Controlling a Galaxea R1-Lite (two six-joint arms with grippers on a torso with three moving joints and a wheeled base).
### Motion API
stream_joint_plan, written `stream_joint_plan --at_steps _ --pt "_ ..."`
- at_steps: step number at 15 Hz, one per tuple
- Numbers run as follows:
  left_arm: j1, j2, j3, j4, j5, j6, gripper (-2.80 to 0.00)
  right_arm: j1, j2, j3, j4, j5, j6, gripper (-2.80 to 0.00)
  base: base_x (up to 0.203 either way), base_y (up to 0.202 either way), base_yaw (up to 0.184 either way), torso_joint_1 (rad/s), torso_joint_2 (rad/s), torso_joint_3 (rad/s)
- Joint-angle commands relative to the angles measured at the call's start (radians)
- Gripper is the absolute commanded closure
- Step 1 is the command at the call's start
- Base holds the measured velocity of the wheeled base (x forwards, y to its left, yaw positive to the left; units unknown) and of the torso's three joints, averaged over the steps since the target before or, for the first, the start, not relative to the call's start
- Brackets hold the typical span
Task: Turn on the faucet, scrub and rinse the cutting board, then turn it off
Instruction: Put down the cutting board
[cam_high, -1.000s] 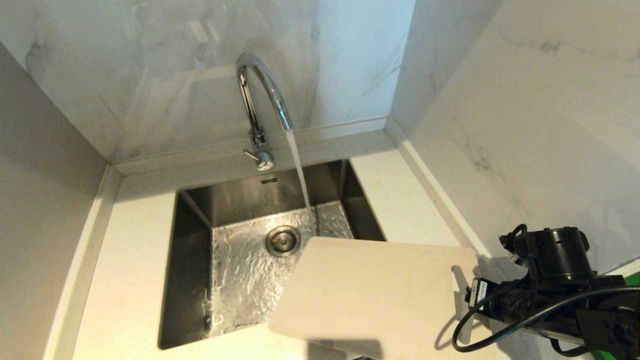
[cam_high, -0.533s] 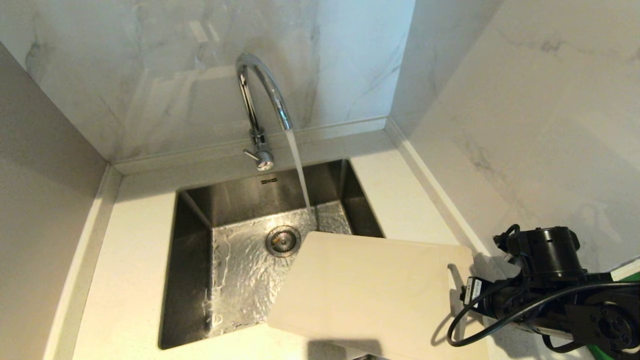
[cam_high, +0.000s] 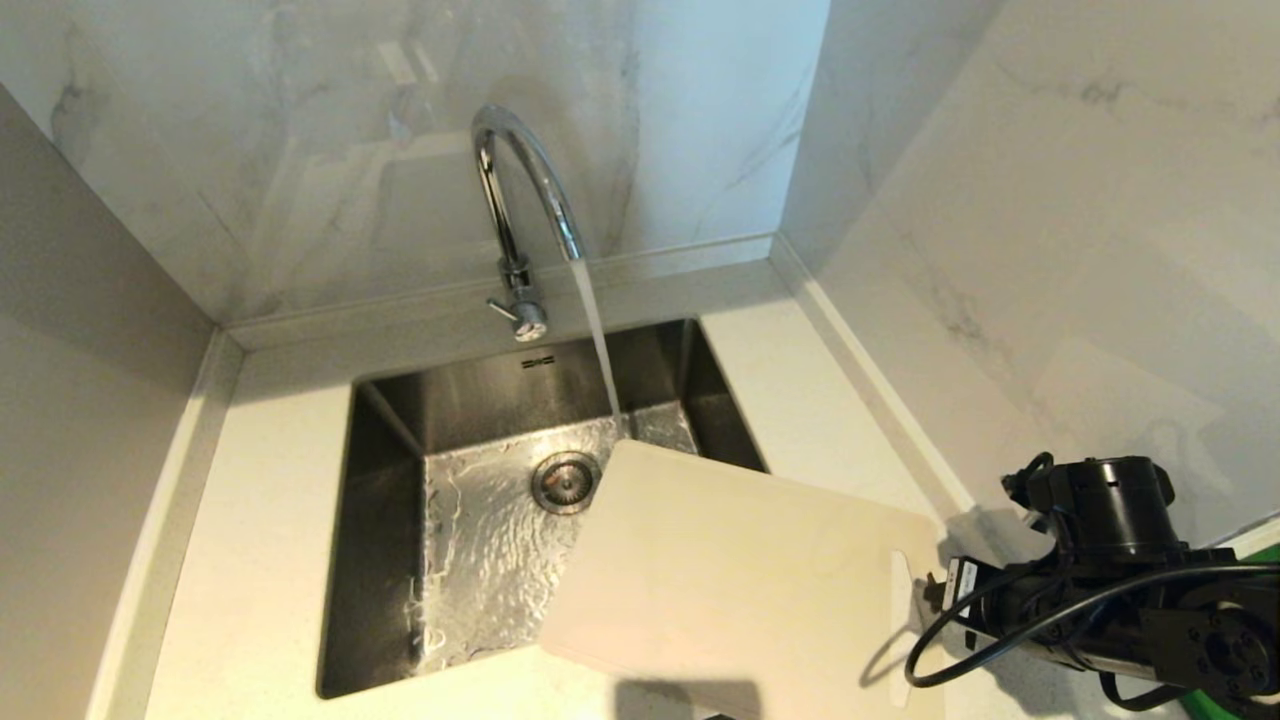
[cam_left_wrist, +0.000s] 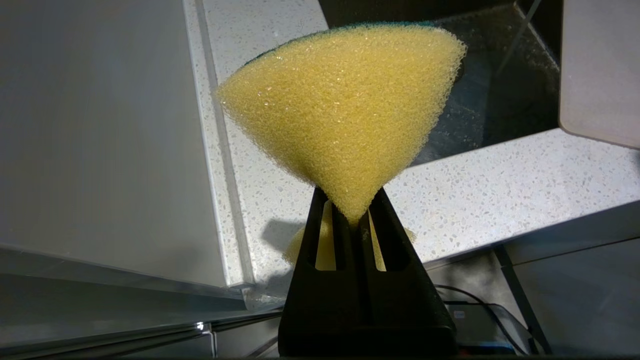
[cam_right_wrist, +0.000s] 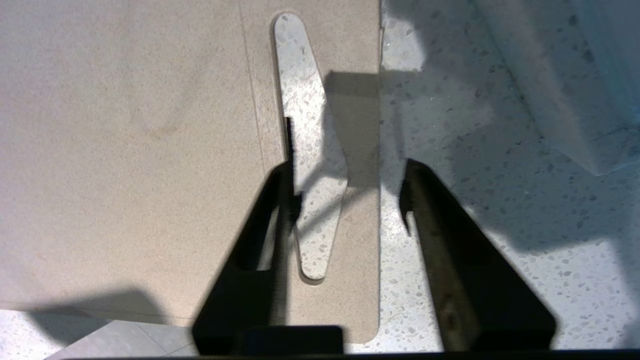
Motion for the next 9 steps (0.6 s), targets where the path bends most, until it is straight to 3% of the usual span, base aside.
stream_joint_plan --at_steps 1,6,9 --pt "0.0 0.002 0.0 0.001 0.0 0.0 0.0 -0.009 -0.007 0.002 -0.002 0.002 0.001 -2.8 0.0 0.0 0.0 0.0 0.0 0.0" --pt "-0.001 0.002 0.0 0.001 0.0 0.0 0.0 -0.009 -0.038 0.005 -0.002 0.001 -0.004 -2.8 0.0 0.0 0.0 0.0 0.0 0.0" --pt "0.0 0.002 0.0 0.001 0.0 0.0 0.0 -0.007 -0.11 0.01 0.002 -0.004 -0.067 -2.8 0.0 0.0 0.0 0.0 0.0 0.0"
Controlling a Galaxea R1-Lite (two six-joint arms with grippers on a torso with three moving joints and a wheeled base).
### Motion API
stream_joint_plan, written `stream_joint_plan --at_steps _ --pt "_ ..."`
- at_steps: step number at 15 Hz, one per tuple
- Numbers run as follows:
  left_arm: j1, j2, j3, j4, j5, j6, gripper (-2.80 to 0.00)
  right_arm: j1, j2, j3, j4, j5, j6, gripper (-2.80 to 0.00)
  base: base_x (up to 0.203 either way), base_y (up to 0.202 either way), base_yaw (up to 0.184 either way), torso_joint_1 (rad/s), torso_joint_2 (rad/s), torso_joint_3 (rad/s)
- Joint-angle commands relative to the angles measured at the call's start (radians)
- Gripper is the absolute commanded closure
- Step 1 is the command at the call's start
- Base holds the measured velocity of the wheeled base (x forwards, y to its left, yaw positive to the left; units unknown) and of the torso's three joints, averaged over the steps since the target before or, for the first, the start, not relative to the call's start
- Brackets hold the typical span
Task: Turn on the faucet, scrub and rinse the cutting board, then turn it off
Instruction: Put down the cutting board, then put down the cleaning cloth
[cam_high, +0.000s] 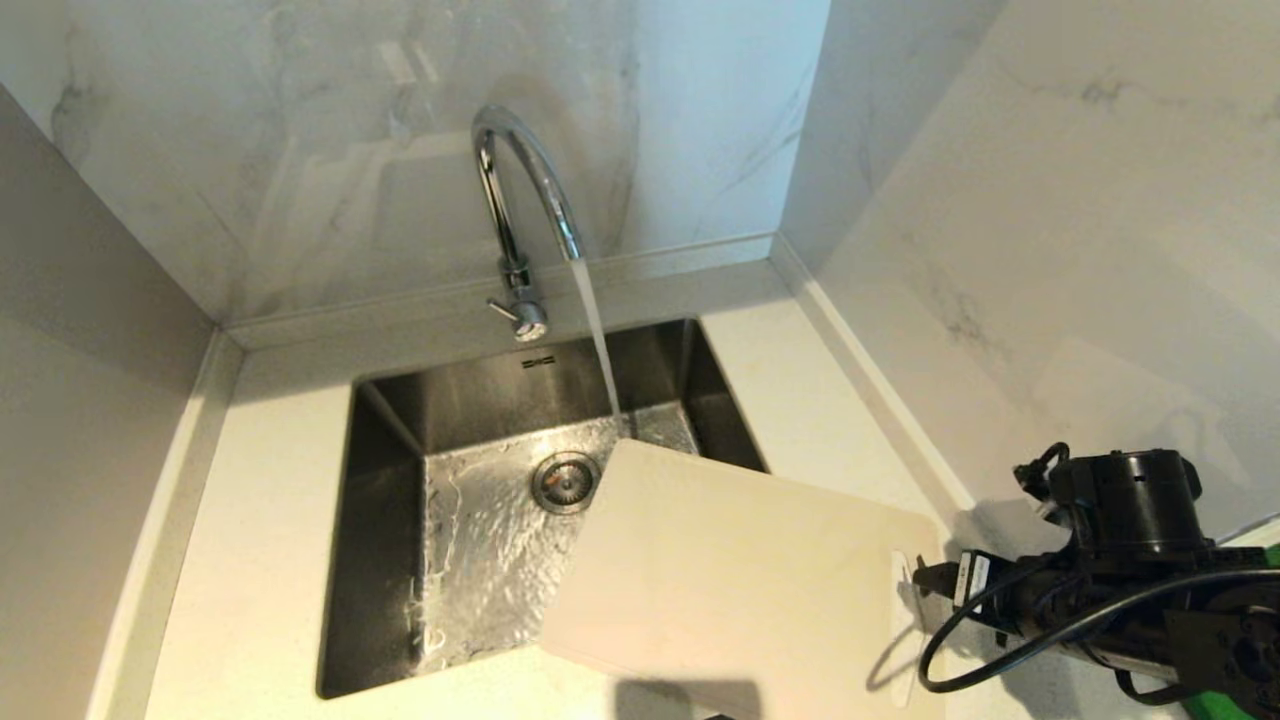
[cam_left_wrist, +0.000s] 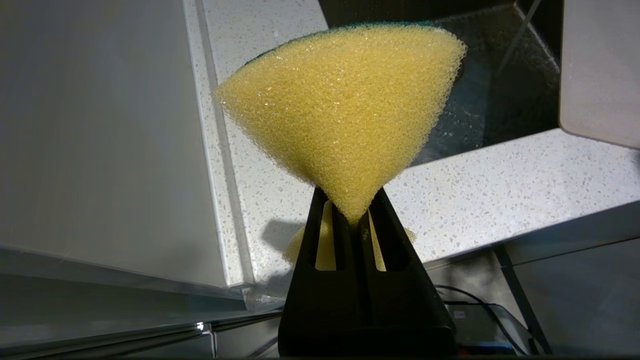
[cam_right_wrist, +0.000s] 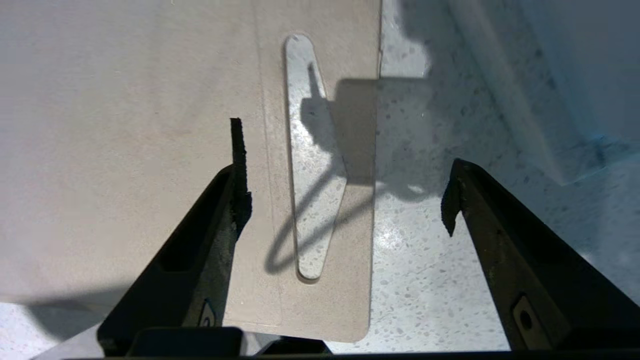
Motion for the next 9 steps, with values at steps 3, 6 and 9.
stream_joint_plan --at_steps 3,6,9 --pt "0.0 0.002 0.0 0.001 0.0 0.0 0.0 0.027 -0.151 0.009 0.046 0.004 -0.041 -2.8 0.0 0.0 0.0 0.0 0.0 0.0" --pt "0.0 0.002 0.0 0.001 0.0 0.0 0.0 0.097 -0.269 -0.008 0.175 0.002 -0.044 -2.8 0.0 0.0 0.0 0.0 0.0 0.0" --pt "0.0 0.002 0.0 0.001 0.0 0.0 0.0 0.163 -0.384 -0.105 0.436 -0.001 -0.04 0.0 0.0 0.0 0.0 0.0 0.0 0.0"
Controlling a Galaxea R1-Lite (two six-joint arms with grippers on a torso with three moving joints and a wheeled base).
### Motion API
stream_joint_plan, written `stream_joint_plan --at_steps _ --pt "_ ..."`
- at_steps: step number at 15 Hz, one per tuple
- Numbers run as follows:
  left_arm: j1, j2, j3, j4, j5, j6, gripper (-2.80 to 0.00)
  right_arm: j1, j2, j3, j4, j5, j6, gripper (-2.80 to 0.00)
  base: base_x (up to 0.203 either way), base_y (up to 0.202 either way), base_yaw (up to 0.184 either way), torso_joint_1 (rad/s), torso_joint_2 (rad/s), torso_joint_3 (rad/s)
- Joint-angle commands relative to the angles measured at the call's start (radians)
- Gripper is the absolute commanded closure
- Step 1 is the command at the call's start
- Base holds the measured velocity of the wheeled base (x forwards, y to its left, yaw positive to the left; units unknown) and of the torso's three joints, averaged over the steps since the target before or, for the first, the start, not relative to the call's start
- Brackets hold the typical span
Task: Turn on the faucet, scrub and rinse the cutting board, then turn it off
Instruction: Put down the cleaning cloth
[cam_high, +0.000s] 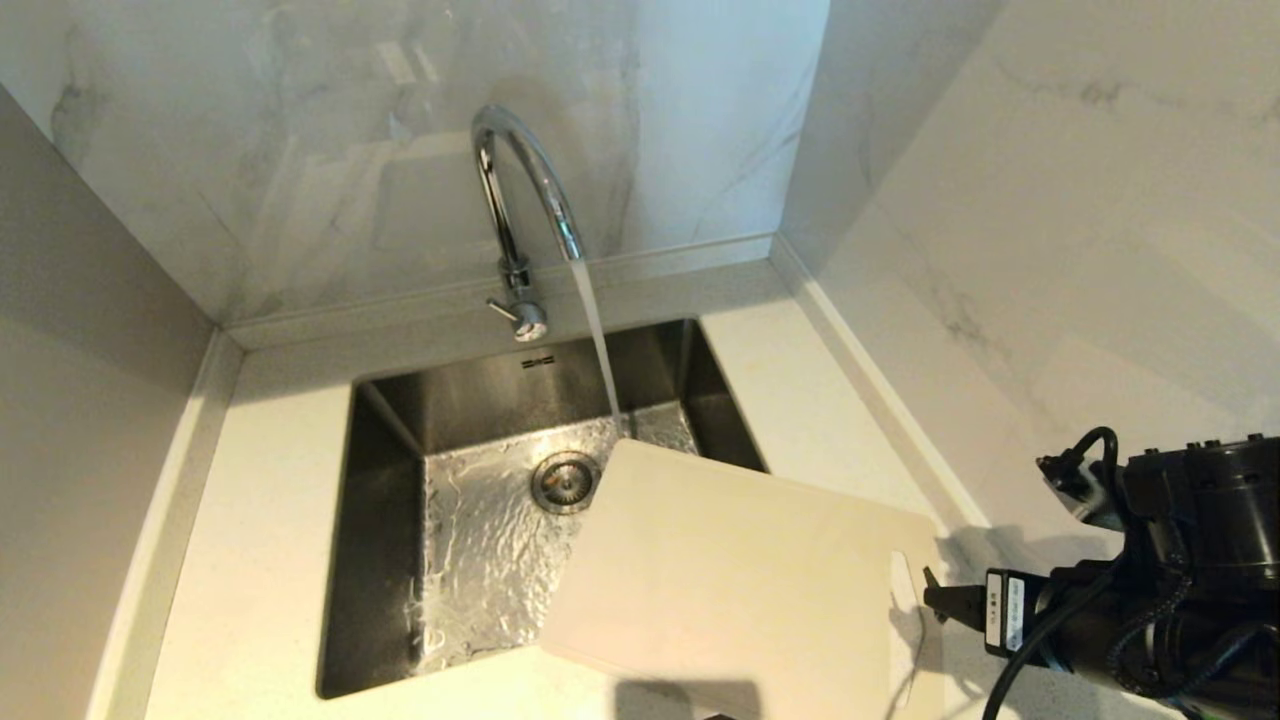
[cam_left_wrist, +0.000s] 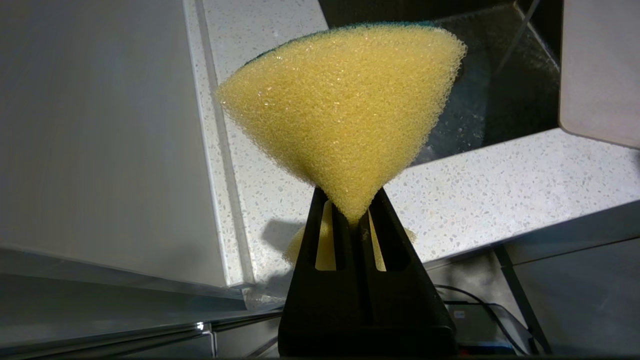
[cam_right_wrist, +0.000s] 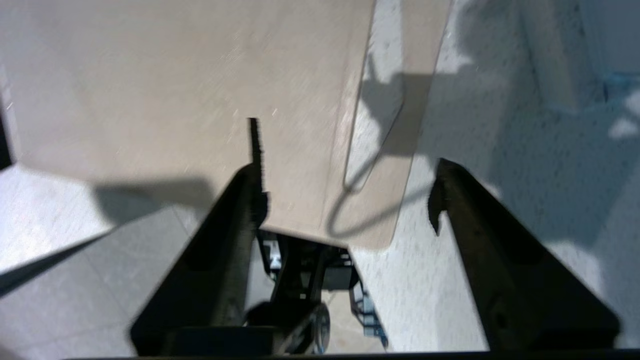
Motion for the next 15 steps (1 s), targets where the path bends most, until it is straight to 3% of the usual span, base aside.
stream_joint_plan --at_steps 1,9,12,15 --pt "0.0 0.002 0.0 0.001 0.0 0.0 0.0 0.044 -0.125 -0.097 0.198 -0.001 0.009 0.0 0.0 0.0 0.0 0.0 0.0 0.0" --pt "0.0 0.002 0.0 0.001 0.0 0.0 0.0 0.052 -0.344 -0.382 0.571 -0.029 0.006 0.0 0.0 0.0 0.0 0.0 0.0 0.0" --pt "0.0 0.002 0.0 0.001 0.0 0.0 0.0 0.05 -0.434 -0.396 0.61 -0.082 -0.001 0.0 0.0 0.0 0.0 0.0 0.0 0.0" --pt "0.0 0.002 0.0 0.001 0.0 0.0 0.0 0.035 -0.502 -0.324 0.606 -0.09 -0.009 0.0 0.0 0.0 0.0 0.0 0.0 0.0"
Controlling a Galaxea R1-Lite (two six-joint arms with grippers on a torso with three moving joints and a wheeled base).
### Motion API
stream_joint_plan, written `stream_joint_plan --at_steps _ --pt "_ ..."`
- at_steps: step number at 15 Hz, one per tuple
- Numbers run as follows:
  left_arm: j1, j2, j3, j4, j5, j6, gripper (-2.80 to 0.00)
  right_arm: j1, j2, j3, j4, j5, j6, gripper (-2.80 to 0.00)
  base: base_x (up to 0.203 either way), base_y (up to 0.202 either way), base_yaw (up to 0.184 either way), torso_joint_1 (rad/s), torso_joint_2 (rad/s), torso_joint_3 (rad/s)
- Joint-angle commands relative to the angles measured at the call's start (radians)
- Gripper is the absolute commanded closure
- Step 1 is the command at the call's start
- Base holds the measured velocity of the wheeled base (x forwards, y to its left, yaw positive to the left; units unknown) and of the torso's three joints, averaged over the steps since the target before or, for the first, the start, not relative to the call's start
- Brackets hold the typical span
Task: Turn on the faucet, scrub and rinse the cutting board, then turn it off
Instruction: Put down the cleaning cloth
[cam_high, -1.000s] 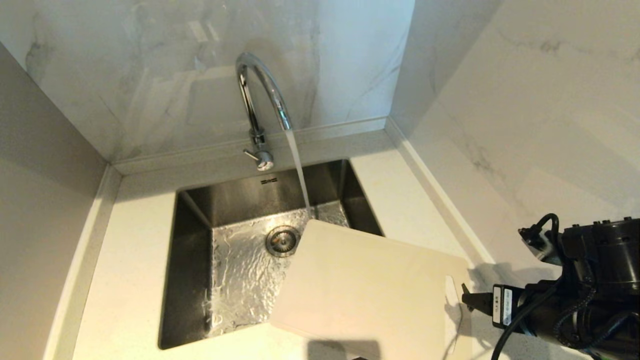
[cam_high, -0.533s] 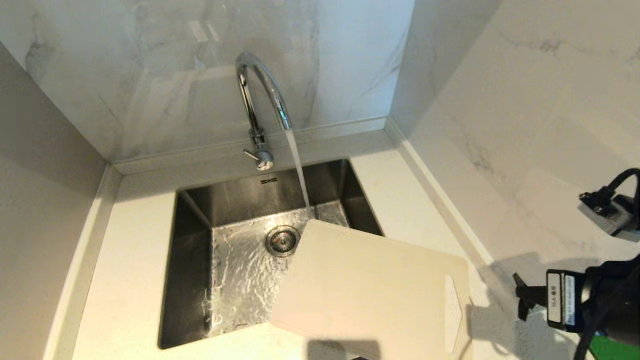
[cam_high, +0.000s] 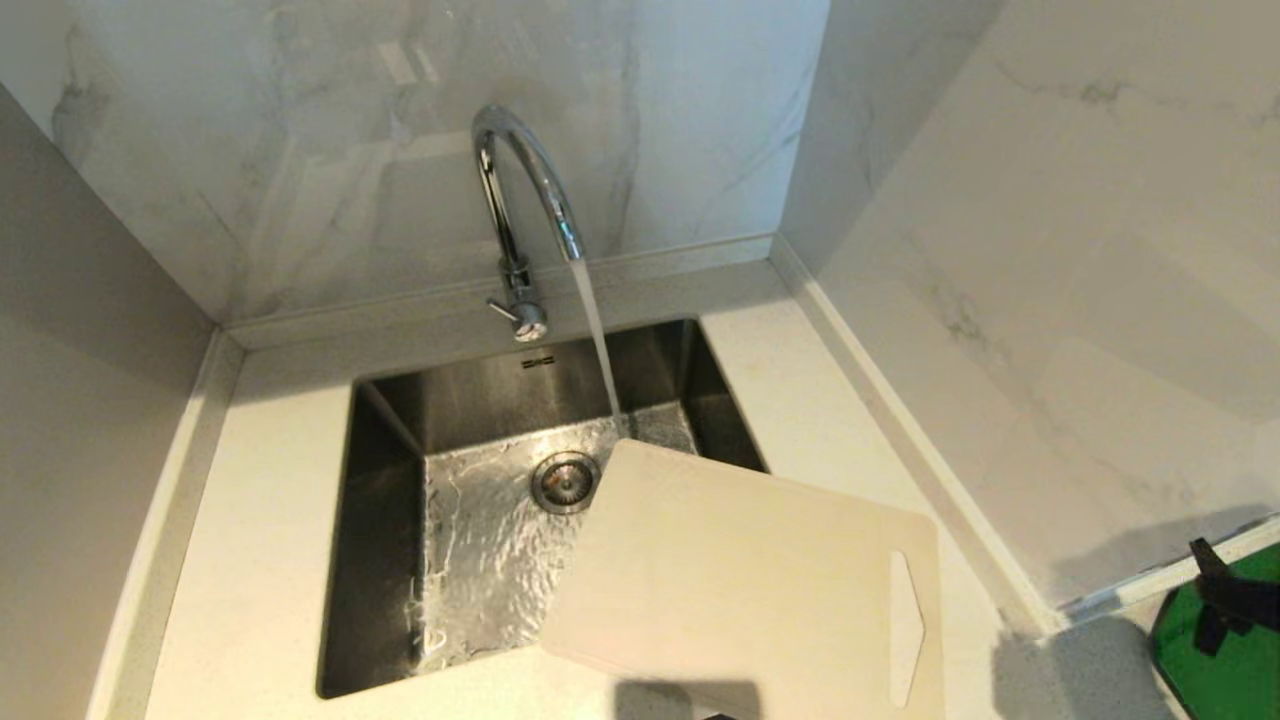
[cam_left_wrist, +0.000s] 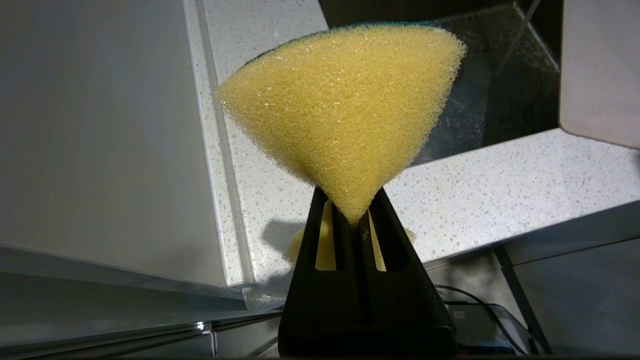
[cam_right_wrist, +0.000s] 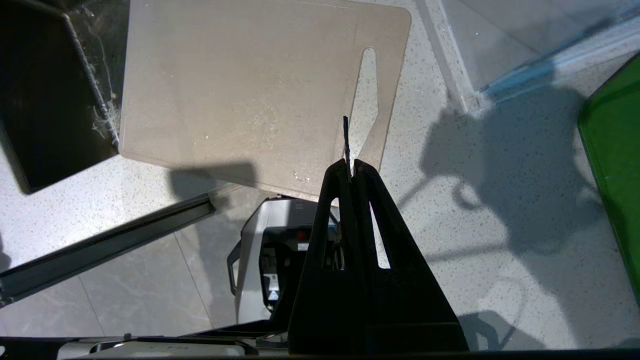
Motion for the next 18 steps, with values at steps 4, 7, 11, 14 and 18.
stream_joint_plan --at_steps 4,7,11,14,18 --pt "0.0 0.002 0.0 0.001 0.0 0.0 0.0 -0.139 -0.075 0.214 -0.148 0.091 -0.059 0.0 0.0 0.0 0.0 0.0 0.0 0.0" --pt "-0.001 0.002 0.0 0.001 0.0 0.0 0.0 -0.174 -0.14 0.48 -0.4 0.142 -0.161 0.0 0.0 0.0 0.0 0.0 0.0 0.0" --pt "0.0 0.002 0.0 0.001 0.0 0.0 0.0 -0.204 -0.302 0.795 -0.75 0.153 -0.218 0.0 0.0 0.0 0.0 0.0 0.0 0.0" --pt "0.0 0.002 0.0 0.001 0.0 0.0 0.0 -0.214 -0.406 0.881 -0.785 0.145 -0.224 0.0 0.0 0.0 0.0 0.0 0.0 0.0" --pt "0.0 0.002 0.0 0.001 0.0 0.0 0.0 -0.227 -0.501 0.947 -0.781 0.13 -0.226 0.0 0.0 0.0 0.0 0.0 0.0 0.0"
